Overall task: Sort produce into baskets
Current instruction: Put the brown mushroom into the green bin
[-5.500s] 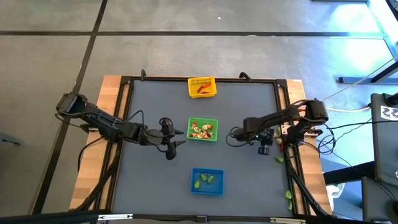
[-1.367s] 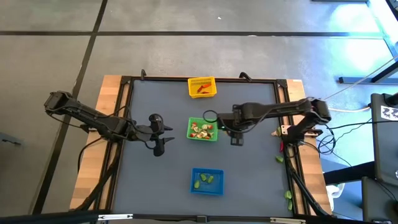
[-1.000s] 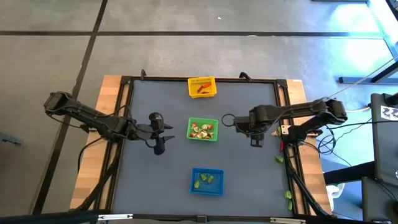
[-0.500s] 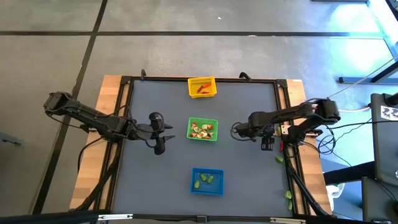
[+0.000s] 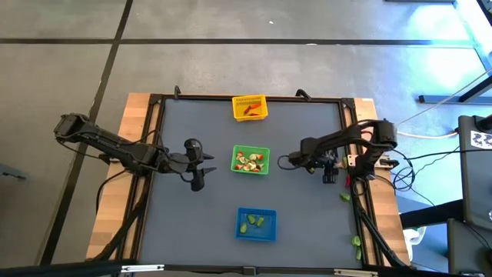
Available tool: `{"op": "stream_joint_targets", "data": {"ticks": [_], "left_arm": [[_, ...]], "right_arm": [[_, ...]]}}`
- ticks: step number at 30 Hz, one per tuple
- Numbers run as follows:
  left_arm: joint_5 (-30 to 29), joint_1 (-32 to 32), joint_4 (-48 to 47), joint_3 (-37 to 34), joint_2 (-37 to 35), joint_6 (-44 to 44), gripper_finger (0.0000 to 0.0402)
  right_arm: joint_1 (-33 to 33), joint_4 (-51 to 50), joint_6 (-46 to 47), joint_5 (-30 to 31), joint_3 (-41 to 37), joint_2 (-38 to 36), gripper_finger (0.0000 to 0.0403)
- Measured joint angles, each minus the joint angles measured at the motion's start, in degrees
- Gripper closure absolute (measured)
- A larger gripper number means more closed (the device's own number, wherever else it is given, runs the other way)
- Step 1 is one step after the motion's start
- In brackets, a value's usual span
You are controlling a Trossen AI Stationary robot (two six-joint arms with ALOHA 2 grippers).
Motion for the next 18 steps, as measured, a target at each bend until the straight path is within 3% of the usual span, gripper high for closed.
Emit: {"op": "stream_joint_targets", "data": {"ticks": [9, 18], "left_arm": [[0.0, 0.0, 0.0, 0.0, 0.0, -0.3, 0.0202], [0.0, 0.0, 0.0, 0.0, 0.0, -1.1, 0.0202]], "right_arm": [[-1.4, 4.0, -2.5, 1.4, -0.9, 4.8, 0.0195], [-1.4, 3.7, -3.4, 2.9, -0.8, 9.6, 0.0265]]}}
